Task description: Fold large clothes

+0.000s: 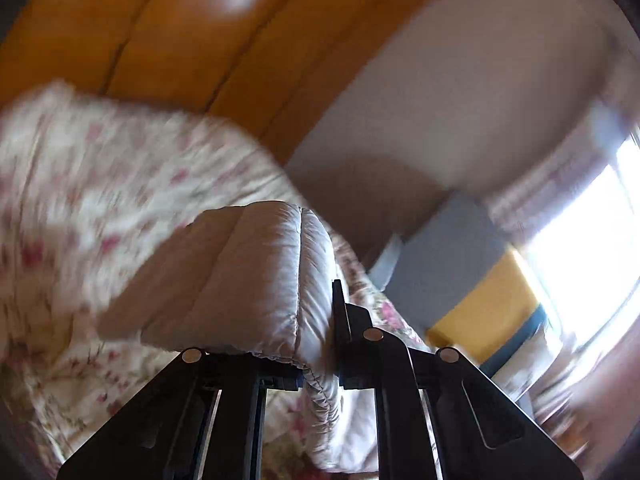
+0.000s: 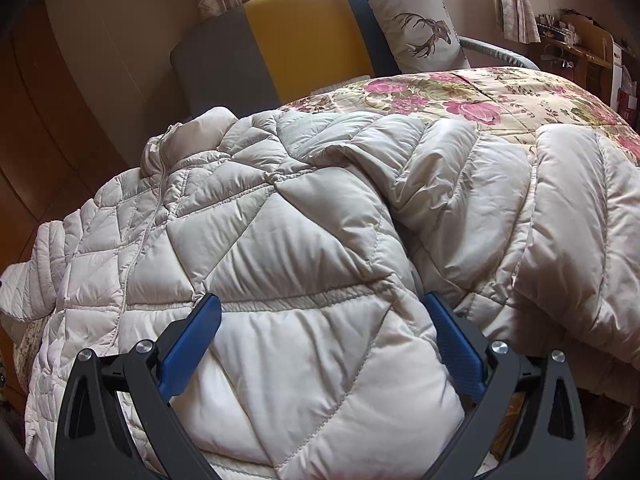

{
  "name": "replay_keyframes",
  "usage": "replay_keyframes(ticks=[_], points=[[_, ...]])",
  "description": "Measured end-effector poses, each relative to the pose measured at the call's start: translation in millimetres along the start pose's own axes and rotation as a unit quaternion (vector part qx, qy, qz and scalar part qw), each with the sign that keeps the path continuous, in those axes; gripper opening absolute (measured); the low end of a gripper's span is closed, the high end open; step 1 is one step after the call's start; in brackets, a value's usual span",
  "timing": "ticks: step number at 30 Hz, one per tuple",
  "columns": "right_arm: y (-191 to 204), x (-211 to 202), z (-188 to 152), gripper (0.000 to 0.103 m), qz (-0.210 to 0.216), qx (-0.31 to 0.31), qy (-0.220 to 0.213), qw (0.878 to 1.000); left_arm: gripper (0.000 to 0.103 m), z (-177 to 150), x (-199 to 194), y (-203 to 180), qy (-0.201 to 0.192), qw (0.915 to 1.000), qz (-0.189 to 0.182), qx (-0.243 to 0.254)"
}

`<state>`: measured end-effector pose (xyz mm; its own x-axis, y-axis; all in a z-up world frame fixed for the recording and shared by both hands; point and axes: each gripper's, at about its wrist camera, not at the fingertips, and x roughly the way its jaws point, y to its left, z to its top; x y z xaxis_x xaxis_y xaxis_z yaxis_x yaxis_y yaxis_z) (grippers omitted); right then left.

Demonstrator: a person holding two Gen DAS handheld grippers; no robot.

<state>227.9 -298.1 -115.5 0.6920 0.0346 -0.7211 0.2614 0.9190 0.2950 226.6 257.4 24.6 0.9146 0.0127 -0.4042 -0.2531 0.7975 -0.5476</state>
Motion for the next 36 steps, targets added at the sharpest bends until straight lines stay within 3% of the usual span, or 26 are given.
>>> replay_keyframes(ticks=[3,7,10,13,14,16,17,20,21,22,23,25,28,31,34,36], points=[[-1,-1,0,0.1,0.002,0.002,-0.001,1.0,0.01,-11,-5,-58,-0.014,0.9944,-0.01,0.105],[-1,-1,0,0.1,0.003,0.003,-0.001,1.0,0.01,-43,-8,-128,-0.008,0.974,-0.029,0.224],[-1,0,-1,0.1,0.005,0.004,-0.001,1.0,0.01,-86,-3,-182,0.004,0.9389,-0.035,0.342],[-2,0,-1,0.101,0.007,0.006,-0.001,1.0,0.01,-150,9,-230,0.028,0.8723,-0.027,0.487],[-3,0,-1,0.101,0.008,0.007,-0.001,1.0,0.01,-180,16,-245,0.037,0.8385,-0.018,0.543],[-3,0,-1,0.101,0.01,0.009,-0.001,1.0,0.01,-228,29,-261,0.057,0.7877,-0.002,0.614],[-4,0,-1,0.101,0.01,0.009,-0.001,1.0,0.01,-250,36,-266,0.071,0.7672,-0.004,0.637],[-5,1,-1,0.101,0.012,0.011,0.001,1.0,0.01,-302,55,-273,0.101,0.7227,0.005,0.684],[-5,1,-1,0.101,0.012,0.011,0.001,1.0,0.01,-315,59,-272,0.105,0.7134,0.001,0.693],[-5,2,-1,0.101,0.012,0.012,0.001,1.0,0.02,-324,63,-271,0.11,0.7069,-0.007,0.699],[-5,2,-1,0.101,0.013,0.012,0.001,1.0,0.031,-331,61,-270,0.113,0.7027,-0.017,0.702],[-6,3,-2,0.101,0.013,0.013,0.003,1.0,0.041,-338,52,-270,0.104,0.6972,-0.03,0.709],[-6,4,-2,0.101,0.012,0.013,0.006,1.0,0.082,-331,30,-273,0.098,0.7056,-0.077,0.698],[-5,4,-1,0.101,0.011,0.012,0.006,1.0,0.086,-309,3,-276,0.089,0.7281,-0.128,0.668],[-4,4,-1,0.101,0.008,0.01,0.005,1.0,0.091,-287,-18,-270,0.072,0.7548,-0.15,0.634],[-3,4,-1,0.101,0.005,0.007,0.005,1.0,0.091,-265,-17,-260,0.067,0.7875,-0.147,0.595]])
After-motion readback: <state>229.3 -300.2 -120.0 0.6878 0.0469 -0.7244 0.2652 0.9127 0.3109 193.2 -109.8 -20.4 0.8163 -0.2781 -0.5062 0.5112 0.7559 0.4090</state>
